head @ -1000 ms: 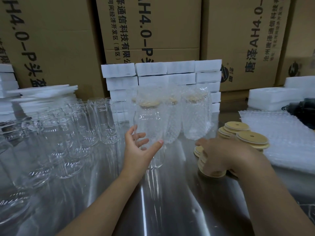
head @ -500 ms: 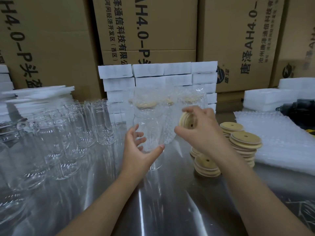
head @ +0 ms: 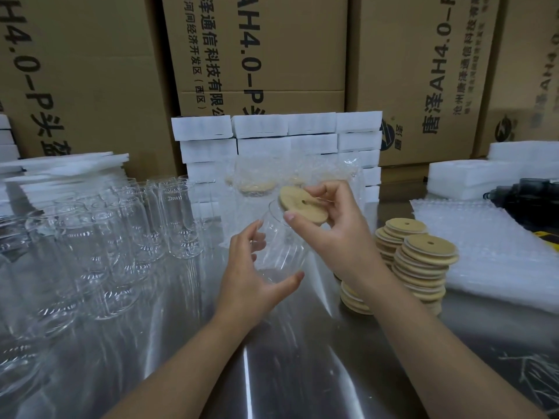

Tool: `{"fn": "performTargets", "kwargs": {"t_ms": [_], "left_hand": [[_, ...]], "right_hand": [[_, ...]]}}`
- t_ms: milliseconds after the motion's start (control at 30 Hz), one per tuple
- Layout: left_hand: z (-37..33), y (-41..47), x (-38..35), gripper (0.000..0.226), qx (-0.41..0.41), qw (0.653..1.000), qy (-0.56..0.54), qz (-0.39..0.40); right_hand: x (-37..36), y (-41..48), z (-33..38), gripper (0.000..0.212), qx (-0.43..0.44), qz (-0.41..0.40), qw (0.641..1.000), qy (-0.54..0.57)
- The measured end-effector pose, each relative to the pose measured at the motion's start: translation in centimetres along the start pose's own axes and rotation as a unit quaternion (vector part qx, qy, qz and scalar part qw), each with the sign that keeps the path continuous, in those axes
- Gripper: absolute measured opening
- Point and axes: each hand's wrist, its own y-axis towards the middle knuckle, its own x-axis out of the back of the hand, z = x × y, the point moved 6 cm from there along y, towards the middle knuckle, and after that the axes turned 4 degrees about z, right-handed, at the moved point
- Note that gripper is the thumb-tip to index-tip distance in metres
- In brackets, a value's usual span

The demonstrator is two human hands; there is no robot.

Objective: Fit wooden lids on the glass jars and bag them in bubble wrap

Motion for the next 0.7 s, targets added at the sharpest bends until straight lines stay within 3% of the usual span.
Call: {"fn": "performTargets", "kwargs": {"t_ms": [100, 333, 500, 700], "left_hand": [[0.0, -0.1, -0.1, 0.093, -0.004, 1.000, -0.002, 0.005], [0.3, -0.1, -0.2, 0.095, 0.001, 1.000, -0.025, 0.009], [0.1, 0.0, 0.0, 0.095, -0.003, 1.000, -0.029, 0.008], [0.5, 0.1, 0.0, 0.098, -0.008, 1.000, -0.020, 0.010]], "right_hand": [[-0.7, -0.2, 0.1, 0.044, 0.012, 0.031, 0.999, -0.039], [-2.3, -0.7, -0.3, 0.042, 0.041, 0.093, 0.987, -0.122], [-2.5, -0.7, -0.8, 0.054, 0.049, 0.088, 0.985, -0.142], [-2.6, -0.9, -0.7, 0.050, 0.053, 0.091, 0.980, -0.167]]}}
